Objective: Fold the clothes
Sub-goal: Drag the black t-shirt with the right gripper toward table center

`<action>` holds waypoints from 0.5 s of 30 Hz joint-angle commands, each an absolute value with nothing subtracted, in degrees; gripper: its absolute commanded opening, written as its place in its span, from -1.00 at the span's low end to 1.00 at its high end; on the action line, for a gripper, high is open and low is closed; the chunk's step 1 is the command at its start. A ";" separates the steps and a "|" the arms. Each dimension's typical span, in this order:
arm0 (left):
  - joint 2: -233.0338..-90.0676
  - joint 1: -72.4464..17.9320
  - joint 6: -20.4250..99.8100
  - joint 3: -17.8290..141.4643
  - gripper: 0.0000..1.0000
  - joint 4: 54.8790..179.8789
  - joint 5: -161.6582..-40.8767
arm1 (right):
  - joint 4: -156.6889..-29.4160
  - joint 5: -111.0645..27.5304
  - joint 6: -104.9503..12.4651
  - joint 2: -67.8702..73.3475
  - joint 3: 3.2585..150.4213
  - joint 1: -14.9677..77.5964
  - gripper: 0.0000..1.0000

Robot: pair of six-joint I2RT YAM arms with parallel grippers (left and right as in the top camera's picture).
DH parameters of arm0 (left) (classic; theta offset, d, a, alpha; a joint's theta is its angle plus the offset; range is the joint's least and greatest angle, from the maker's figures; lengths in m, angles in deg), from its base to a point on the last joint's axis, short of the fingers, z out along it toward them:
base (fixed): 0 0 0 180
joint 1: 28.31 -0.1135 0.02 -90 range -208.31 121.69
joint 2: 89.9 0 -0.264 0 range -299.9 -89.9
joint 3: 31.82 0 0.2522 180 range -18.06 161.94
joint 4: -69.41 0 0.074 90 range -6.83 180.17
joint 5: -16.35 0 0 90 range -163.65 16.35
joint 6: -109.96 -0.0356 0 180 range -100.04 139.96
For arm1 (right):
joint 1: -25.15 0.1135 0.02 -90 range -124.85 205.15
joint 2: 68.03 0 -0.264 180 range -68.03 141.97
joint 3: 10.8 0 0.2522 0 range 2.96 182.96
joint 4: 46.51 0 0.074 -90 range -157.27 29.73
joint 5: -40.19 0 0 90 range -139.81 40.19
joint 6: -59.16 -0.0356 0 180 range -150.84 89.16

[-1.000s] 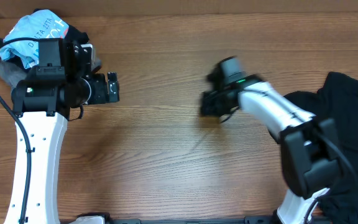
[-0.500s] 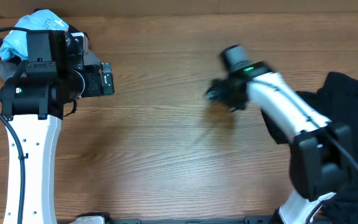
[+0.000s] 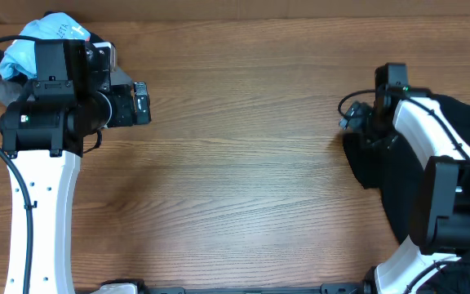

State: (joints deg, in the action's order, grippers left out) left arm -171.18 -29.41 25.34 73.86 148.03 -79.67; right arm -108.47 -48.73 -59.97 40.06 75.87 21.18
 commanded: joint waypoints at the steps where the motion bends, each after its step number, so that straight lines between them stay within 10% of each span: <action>1: -170.92 -29.02 23.79 75.04 1.00 147.64 -80.59 | -105.41 -49.08 -59.38 38.73 71.30 21.38 0.52; 6: -170.92 -29.02 23.81 75.04 1.00 147.66 -80.74 | -102.75 -39.24 -59.36 38.73 70.36 22.19 -0.89; 15: -170.92 -29.02 23.79 75.04 1.00 147.62 -79.65 | -97.41 -22.24 -59.66 38.70 70.77 43.08 -0.92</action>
State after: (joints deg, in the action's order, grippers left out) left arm -171.18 -29.41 25.34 73.86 147.90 -79.85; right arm -99.90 -32.34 -59.38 40.06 70.38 32.75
